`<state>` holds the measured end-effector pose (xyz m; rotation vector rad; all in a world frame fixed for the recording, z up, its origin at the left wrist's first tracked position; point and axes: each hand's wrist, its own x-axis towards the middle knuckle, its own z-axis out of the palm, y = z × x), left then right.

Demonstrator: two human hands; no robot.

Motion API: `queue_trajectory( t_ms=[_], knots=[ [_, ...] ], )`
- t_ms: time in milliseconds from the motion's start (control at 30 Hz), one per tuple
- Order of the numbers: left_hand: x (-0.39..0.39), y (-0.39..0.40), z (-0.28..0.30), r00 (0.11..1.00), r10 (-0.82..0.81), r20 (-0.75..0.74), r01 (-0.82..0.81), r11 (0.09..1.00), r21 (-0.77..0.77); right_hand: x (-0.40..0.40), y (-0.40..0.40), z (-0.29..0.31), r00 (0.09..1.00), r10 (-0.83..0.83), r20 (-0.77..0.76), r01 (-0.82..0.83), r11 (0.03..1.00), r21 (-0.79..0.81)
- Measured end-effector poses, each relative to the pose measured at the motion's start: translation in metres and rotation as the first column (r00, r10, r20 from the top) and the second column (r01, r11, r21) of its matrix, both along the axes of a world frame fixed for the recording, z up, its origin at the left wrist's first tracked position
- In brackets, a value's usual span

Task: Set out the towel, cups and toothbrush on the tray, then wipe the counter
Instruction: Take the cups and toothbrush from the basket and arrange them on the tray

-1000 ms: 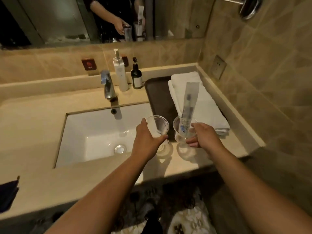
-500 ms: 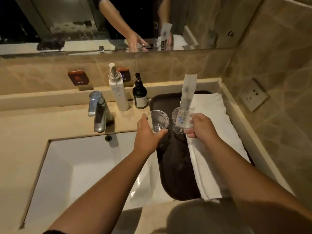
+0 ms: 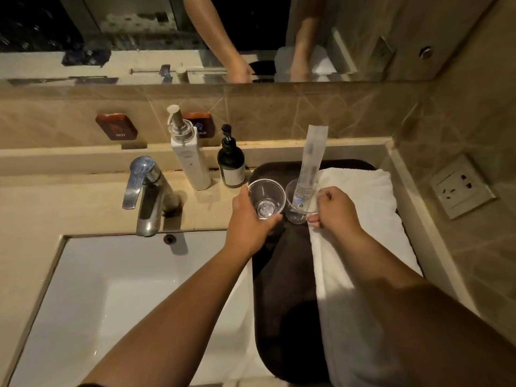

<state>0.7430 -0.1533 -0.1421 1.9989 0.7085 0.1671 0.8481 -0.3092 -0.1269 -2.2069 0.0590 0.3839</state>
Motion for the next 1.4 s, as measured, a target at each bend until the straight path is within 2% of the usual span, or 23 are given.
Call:
queue_trajectory(
  t_ms=[333, 533, 800, 1067, 1400],
  knots=[
    [0.029, 0.013, 0.011, 0.993, -0.025, -0.114, 0.038, 0.993, 0.114, -0.008, -0.006, -0.009, 0.988, 0.089, 0.129, -0.068, 0.986, -0.155],
    [0.040, 0.013, 0.017, 0.985, -0.061, -0.163, 0.087, 0.983, 0.159, -0.012, -0.011, -0.008, 0.985, 0.099, 0.139, -0.082, 0.989, -0.125],
    [0.028, 0.011, 0.016, 0.988, -0.063, -0.144, 0.083, 0.987, 0.140, -0.002, -0.005, 0.002, 0.987, 0.079, 0.138, -0.062, 0.991, -0.121],
    [0.021, -0.002, 0.017, 0.986, -0.062, -0.155, 0.090, 0.979, 0.182, 0.013, -0.011, 0.005, 0.965, 0.144, 0.221, -0.050, 0.923, -0.382],
    [0.023, -0.004, 0.021, 0.980, -0.045, -0.193, 0.082, 0.979, 0.185, 0.025, -0.022, 0.008, 0.915, 0.307, 0.263, -0.156, 0.869, -0.469]
  ],
)
